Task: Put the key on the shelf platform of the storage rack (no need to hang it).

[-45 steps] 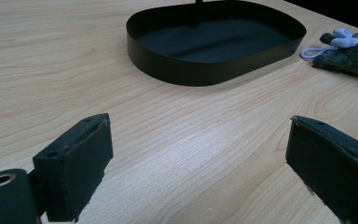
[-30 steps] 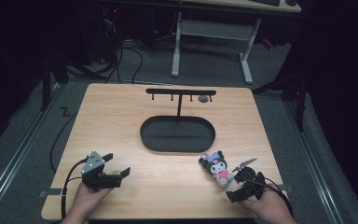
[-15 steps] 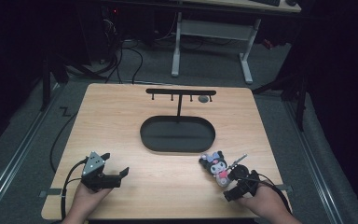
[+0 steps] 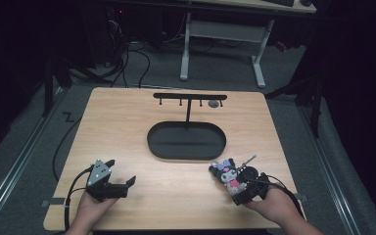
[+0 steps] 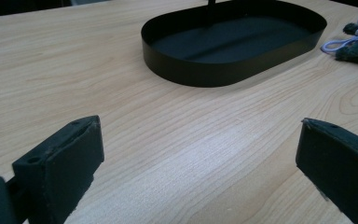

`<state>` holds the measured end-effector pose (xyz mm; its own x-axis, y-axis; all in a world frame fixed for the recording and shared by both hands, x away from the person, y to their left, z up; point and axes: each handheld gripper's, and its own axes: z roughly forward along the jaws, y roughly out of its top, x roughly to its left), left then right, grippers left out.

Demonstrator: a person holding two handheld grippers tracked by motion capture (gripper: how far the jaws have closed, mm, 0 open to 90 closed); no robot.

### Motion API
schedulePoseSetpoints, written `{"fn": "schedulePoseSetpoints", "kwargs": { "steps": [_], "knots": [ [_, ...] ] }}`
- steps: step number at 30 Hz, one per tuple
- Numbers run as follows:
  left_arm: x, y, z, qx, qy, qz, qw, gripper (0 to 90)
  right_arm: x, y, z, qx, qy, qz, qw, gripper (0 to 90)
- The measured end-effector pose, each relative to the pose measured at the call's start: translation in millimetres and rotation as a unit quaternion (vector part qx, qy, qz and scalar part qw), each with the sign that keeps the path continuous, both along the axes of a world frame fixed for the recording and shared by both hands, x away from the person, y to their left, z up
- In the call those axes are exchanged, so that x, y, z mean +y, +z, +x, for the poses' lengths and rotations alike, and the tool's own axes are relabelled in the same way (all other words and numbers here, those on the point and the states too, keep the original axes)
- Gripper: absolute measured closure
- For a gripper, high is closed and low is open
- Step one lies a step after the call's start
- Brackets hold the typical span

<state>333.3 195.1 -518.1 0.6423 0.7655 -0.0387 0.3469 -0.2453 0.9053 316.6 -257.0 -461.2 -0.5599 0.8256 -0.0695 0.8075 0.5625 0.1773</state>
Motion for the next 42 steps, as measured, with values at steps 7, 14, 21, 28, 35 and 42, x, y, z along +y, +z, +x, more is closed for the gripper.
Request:
{"fn": "schedulePoseSetpoints", "kwargs": {
  "steps": [7, 14, 21, 28, 35, 42],
  "knots": [
    [-1.2, -0.9, -1.4, -0.025, -0.005, -0.009, 0.9996, 2.2, 8.7, 5.1, 5.8, -0.002, 0.007, 0.003, 1.0, 16.0],
    [-3.4, -4.4, -0.1, -0.034, -0.03, -0.018, 0.9988, 3.0, 13.5, 7.1, 11.7, -0.005, 0.012, 0.02, 0.9997, 15.6],
    [-1.7, -0.6, -0.6, -0.049, -0.037, -0.038, 0.9974, 6.0, 17.1, 10.4, 11.8, -0.009, 0.013, 0.025, 0.9996, 15.7],
    [-2.7, -2.3, 5.6, -0.048, -0.034, -0.039, 0.9975, 13.3, 15.1, 6.2, 22.0, -0.003, 0.013, 0.039, 0.9991, 16.0],
    [0.5, -2.0, 7.1, -0.078, -0.037, -0.004, 0.9962, 15.0, 22.9, 1.8, 27.7, 0.012, 0.023, 0.04, 0.9989, 16.0],
    [5.4, -3.7, 9.1, -0.075, -0.015, -0.025, 0.9967, 15.0, 20.2, 1.6, 29.8, 0.014, 0.017, 0.04, 0.999, 15.9]
  ]
}}
